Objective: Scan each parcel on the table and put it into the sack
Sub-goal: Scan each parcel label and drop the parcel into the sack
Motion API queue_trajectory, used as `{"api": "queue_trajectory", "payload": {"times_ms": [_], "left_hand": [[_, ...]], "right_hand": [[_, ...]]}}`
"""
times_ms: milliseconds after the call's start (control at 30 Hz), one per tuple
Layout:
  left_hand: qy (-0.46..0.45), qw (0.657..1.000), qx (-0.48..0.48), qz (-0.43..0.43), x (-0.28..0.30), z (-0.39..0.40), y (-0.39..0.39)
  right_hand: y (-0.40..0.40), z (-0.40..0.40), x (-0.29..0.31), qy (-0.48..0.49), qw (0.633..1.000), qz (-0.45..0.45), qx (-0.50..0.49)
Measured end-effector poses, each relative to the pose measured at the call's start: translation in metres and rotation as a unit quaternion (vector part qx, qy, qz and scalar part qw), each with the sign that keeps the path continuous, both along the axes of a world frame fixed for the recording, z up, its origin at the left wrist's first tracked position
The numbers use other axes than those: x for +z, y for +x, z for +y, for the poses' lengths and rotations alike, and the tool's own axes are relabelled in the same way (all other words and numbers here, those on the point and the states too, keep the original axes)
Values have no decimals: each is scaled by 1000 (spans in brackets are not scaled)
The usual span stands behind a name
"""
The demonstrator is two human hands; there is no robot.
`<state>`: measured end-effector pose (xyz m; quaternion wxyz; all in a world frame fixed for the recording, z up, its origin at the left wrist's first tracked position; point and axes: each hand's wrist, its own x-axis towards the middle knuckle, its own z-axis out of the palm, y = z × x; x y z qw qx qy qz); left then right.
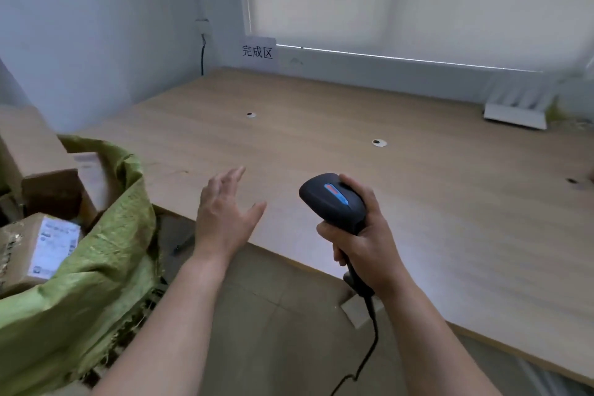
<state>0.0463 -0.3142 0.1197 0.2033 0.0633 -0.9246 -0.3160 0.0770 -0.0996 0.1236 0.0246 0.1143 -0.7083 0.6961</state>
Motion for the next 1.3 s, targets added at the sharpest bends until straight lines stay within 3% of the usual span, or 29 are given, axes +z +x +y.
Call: {"api": "queue_trajectory", "payload": {"times_ms": [667, 1300], "left_hand": [[12, 975, -221, 8, -27, 259, -59], [3, 896, -445, 12, -38, 445, -144]], "right_hand": [[16, 229, -21, -11, 978, -18, -208], [-10, 359, -22, 13, 910, -25, -414]]}}
